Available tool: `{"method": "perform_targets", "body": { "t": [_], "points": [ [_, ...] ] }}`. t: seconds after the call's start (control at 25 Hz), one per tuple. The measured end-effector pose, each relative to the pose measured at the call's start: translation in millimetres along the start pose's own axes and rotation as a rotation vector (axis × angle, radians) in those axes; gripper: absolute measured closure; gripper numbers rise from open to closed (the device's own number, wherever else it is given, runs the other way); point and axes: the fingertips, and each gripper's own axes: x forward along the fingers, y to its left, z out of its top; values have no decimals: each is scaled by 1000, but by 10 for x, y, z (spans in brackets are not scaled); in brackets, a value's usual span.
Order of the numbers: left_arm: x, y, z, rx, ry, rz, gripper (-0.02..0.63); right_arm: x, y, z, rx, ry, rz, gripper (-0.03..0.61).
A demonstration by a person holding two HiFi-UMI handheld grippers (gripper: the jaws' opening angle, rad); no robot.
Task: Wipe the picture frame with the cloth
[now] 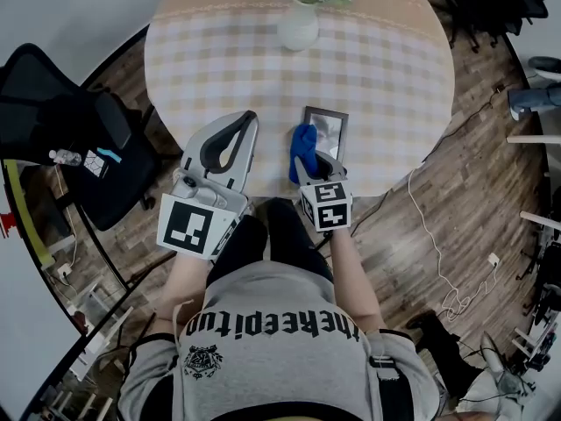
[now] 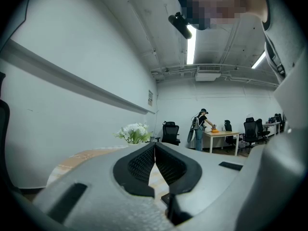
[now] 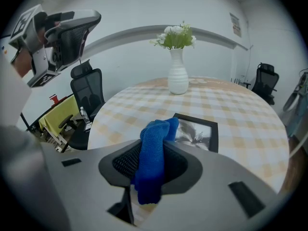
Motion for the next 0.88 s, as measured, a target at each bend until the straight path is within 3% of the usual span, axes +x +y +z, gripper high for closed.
{"method": "perform_targets", "body": {
  "t": [0.24, 0.44, 0.88],
  "points": [
    [38, -89, 12, 5, -2, -22, 597, -28, -35, -41, -4, -7, -14, 462],
    [128, -218, 19, 8, 0, -29, 597, -182, -414, -142, 35, -1, -84, 462],
    [166, -296, 62, 10, -12, -71, 597, -417, -761, -244, 75, -5, -200, 462]
  ]
}}
